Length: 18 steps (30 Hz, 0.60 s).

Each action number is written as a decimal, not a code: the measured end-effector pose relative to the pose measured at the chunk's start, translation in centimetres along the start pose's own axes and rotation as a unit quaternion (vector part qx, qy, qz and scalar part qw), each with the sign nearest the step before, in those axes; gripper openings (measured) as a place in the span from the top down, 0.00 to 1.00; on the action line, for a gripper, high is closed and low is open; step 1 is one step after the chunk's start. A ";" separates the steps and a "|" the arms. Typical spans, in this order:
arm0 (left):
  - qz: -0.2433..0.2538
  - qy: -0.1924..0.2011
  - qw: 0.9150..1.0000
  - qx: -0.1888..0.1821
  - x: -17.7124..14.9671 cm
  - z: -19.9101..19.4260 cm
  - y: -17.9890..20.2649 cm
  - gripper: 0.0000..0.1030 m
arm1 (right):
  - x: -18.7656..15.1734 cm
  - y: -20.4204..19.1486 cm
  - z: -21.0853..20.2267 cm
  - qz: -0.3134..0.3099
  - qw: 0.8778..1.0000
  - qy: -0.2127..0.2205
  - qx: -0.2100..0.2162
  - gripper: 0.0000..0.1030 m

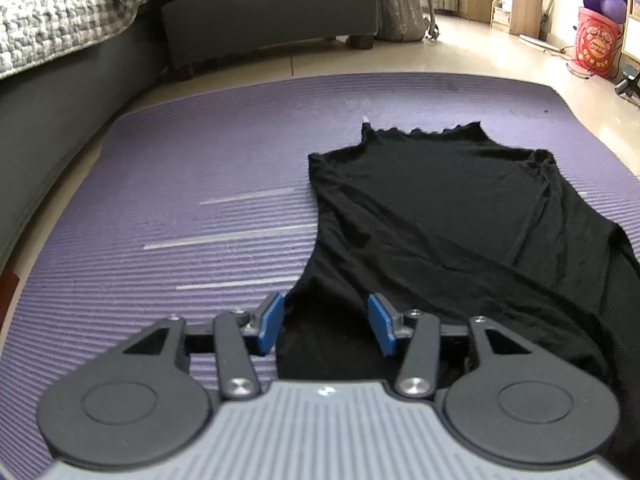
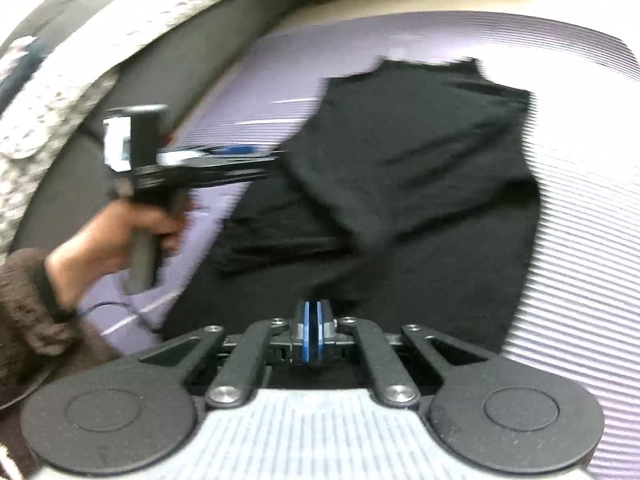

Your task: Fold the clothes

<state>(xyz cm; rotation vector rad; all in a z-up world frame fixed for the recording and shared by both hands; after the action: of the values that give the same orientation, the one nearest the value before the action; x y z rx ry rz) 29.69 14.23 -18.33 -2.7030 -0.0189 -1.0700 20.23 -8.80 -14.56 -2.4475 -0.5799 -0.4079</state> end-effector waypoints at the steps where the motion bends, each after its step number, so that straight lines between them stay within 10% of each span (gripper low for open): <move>1: 0.000 -0.001 1.000 0.001 -0.1 0.1 0.0 0.51 | -0.1 1.0 0.2 0.005 1.000 -0.005 -0.022 0.97; 6: -0.002 -0.030 1.000 0.001 -0.6 0.6 -0.2 0.51 | -0.8 1.7 1.6 -0.025 0.996 -0.035 -0.075 0.88; 18: -0.038 -0.058 0.997 -0.046 -1.0 -2.6 -0.4 0.51 | -1.8 -7.6 7.2 -0.197 0.979 -0.043 -0.022 0.76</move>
<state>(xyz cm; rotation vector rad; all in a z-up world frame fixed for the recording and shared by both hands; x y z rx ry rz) 27.15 14.12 -17.07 -2.8645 -0.0945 -0.9554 16.11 0.53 -17.33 -2.3965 -1.1109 -0.4747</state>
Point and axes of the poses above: each gripper's, at about its wrist camera, not at the fingertips, and z roughly the way its jaws point, y to its right, x to its top, the point moved 9 cm from there along z, roughly the way its jaws point, and after that the axes turned 10 degrees about x, right-handed, at the moved point
